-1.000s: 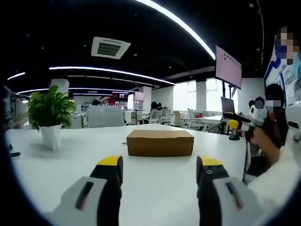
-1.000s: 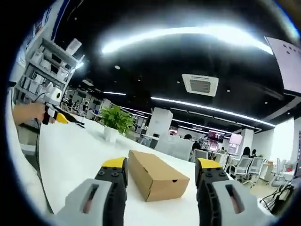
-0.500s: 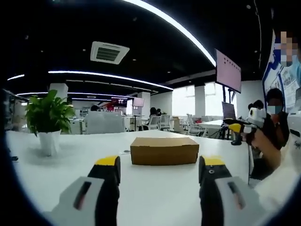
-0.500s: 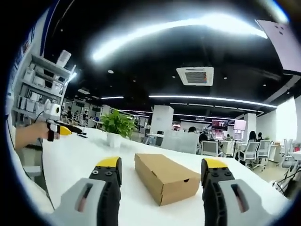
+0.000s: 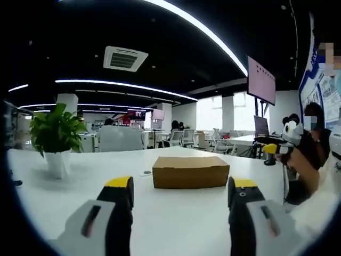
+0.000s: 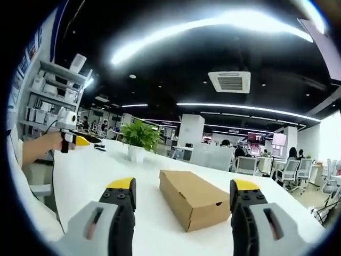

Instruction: Operate the shoe box by opening the lid, removing the specified soft item, and placing it in the target area until the item is outside and the box remains undamaged.

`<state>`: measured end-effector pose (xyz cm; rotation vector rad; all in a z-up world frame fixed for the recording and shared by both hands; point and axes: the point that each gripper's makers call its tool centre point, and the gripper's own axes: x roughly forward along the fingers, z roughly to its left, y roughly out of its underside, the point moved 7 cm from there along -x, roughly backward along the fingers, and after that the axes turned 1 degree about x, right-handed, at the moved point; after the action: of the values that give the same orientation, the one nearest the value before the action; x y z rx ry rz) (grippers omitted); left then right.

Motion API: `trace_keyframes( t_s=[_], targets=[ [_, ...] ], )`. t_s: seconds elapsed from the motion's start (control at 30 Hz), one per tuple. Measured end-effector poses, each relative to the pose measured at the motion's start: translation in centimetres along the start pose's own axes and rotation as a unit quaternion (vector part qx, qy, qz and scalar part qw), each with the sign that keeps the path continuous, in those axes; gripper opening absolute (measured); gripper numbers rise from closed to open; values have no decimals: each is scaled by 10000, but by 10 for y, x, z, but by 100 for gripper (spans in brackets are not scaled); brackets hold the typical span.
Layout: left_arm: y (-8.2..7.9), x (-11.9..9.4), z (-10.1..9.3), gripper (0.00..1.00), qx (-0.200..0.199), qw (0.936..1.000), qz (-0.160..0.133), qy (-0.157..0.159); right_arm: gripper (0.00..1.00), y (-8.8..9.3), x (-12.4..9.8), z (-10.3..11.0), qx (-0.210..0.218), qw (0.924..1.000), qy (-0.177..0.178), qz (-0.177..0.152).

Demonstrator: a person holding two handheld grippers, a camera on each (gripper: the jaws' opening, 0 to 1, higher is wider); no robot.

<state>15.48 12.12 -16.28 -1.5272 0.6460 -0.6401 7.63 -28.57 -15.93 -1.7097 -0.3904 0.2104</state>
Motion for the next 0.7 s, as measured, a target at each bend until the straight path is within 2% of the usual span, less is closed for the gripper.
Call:
trace_keyframes(
  t_s=[0.07, 0.13, 0.17, 0.23, 0.3, 0.47, 0.6, 0.7],
  targets=[
    [-7, 1, 2, 74, -164, 9995, -243, -76, 77, 0, 0, 0, -25, 10000, -24, 4],
    [-16, 0, 0, 67, 204, 9986, -464, -114, 77, -3, 0, 3, -183, 9998, -83, -15],
    [-19, 1, -2, 66, 429, 9979, -438, -199, 77, -4, 1, 3, -276, 9996, -108, 12],
    [-21, 6, -7, 71, 456, 9984, -314, -139, 77, -7, 5, 2, -390, 9992, -57, 76],
    [-22, 10, -10, 72, 512, 9985, -202, -25, 77, -17, 7, -2, -401, 9992, -61, -43],
    [-26, 22, -11, 74, 669, 9977, -80, 98, 76, -30, 8, -12, 54, 9996, 75, -285],
    [-26, 29, -7, 77, 611, 9980, 2, 127, 76, -36, 5, -16, -82, 9995, 183, -231],
    [-28, 33, -7, 76, 531, 9985, -20, 147, 74, -42, 1, -21, -105, 9989, 324, -309]
  ],
)
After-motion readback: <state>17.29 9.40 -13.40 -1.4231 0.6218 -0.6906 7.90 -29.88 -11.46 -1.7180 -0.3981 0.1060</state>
